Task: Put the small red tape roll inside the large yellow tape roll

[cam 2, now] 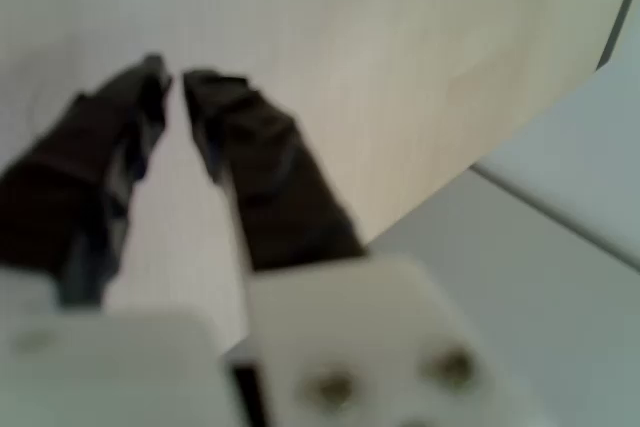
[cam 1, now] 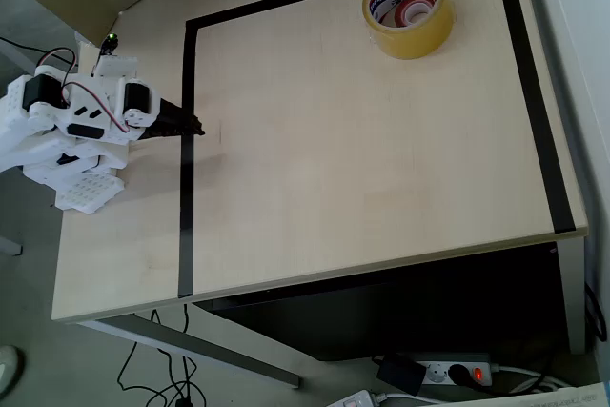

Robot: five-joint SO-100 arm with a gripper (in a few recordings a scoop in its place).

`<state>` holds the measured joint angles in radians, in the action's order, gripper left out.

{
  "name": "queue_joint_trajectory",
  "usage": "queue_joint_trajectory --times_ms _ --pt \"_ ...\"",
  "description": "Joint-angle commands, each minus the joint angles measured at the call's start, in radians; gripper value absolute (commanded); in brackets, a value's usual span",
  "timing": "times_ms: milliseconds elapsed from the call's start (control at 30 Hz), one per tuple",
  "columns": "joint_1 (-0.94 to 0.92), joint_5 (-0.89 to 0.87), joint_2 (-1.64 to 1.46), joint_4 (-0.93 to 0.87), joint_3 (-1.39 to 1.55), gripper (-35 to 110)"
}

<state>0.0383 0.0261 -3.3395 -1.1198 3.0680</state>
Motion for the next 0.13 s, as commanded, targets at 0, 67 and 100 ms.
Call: queue_joint_trajectory --times_ms 0,67,100 --pt "0.002 0.002 0.003 -0.123 0.048 0" --pt "0.002 0.002 0.003 -0.123 0.048 0" --pt "0.002 0.002 0.003 -0.123 0.048 0"
